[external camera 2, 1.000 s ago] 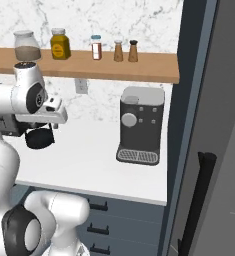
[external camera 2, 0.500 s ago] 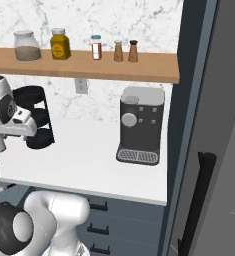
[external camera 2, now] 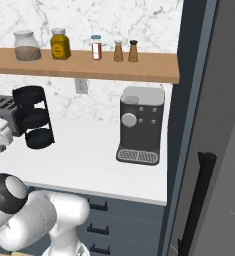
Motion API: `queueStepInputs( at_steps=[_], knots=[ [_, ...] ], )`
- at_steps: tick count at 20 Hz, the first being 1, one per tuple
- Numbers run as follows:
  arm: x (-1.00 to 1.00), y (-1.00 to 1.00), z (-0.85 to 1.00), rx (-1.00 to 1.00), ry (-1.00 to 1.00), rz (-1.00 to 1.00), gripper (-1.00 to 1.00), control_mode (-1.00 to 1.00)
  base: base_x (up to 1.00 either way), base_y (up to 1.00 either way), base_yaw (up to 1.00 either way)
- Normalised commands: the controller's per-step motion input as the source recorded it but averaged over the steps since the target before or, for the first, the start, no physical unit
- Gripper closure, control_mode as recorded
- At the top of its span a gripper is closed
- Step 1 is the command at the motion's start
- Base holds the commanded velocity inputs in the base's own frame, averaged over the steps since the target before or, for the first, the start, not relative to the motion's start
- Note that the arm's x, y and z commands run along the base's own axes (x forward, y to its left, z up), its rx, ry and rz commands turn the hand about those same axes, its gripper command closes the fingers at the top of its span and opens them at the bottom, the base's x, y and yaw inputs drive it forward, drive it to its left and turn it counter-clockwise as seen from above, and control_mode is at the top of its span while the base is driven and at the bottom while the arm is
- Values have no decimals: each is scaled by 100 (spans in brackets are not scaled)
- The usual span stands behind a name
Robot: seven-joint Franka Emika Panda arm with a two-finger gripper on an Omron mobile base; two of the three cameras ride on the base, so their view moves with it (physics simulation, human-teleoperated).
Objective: Pick the rolling pin from the drawer and place it on the counter.
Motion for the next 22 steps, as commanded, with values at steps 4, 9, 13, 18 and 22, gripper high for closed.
queueStepInputs(
  at_steps=[4,9,13,18,22],
  knots=[
    [-27,99,-56,0,17,0,-100,-100,0,0,0],
    [-31,79,-55,0,4,0,-100,-100,0,0,0],
    [-37,12,-54,0,-8,0,-100,-100,0,0,0],
    [-47,0,-83,0,-8,0,-100,-100,0,0,0],
    [-48,0,-86,0,0,0,-100,-100,0,0,0]
  ],
)
